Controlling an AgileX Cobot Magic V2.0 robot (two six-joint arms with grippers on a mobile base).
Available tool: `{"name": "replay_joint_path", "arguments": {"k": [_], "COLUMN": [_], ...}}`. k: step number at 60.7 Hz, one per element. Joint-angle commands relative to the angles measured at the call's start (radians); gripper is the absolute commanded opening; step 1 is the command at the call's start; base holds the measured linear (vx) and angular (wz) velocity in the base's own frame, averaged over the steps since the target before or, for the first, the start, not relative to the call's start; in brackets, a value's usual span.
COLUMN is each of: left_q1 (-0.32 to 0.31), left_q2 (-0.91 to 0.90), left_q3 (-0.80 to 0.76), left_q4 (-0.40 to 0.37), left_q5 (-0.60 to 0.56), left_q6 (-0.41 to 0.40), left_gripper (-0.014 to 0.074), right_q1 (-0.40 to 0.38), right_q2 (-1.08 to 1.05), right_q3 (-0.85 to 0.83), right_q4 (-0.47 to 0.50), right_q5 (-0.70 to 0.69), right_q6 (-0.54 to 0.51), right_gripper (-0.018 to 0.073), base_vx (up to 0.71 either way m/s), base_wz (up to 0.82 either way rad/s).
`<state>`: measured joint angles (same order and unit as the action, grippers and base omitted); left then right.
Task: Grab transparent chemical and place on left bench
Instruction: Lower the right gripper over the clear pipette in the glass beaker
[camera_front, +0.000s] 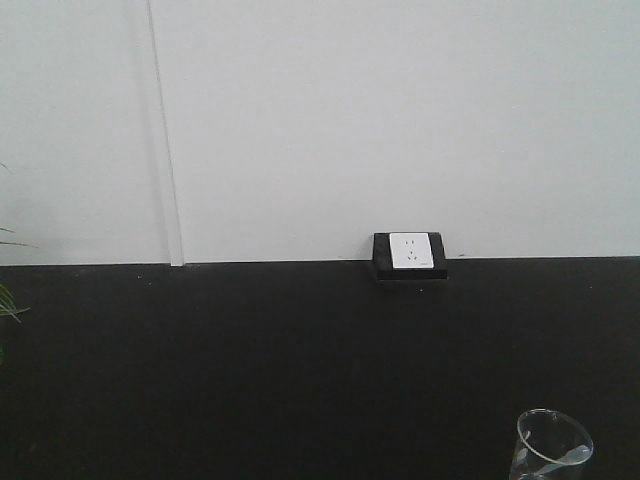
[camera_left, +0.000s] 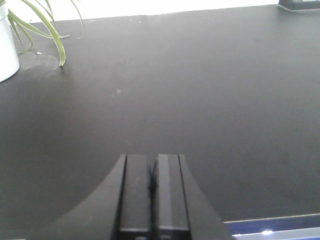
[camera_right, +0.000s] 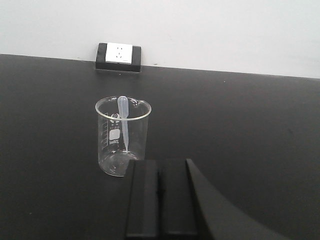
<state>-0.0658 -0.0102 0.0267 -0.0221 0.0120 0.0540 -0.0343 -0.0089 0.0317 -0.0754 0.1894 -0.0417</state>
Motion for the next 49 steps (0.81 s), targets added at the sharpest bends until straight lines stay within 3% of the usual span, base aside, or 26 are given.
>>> {"name": "replay_joint_path", "arguments": {"k": [1, 49], "left_q1": [-0.002, -0.002], "left_q2": [-0.019, -0.019], "left_q3": [0.016, 0.016], "left_q4": [-0.001, -0.001], "left_q5": [-0.078, -0.078], "left_q6": [-0.008, -0.008], "left_gripper": [-0.0003, -0.0003], "right_q1": [-0.005, -0.006], "right_q2": [-0.014, -0.014], "right_q3": [0.006, 0.006], "right_q4": [-0.003, -0.023], "right_q5": [-0.085, -0.099], "right_q6": [0.001, -0.005], "right_gripper": [-0.0007, -0.0007], "base_vx": [0.00, 0.00], "base_wz": [0.00, 0.00]}}
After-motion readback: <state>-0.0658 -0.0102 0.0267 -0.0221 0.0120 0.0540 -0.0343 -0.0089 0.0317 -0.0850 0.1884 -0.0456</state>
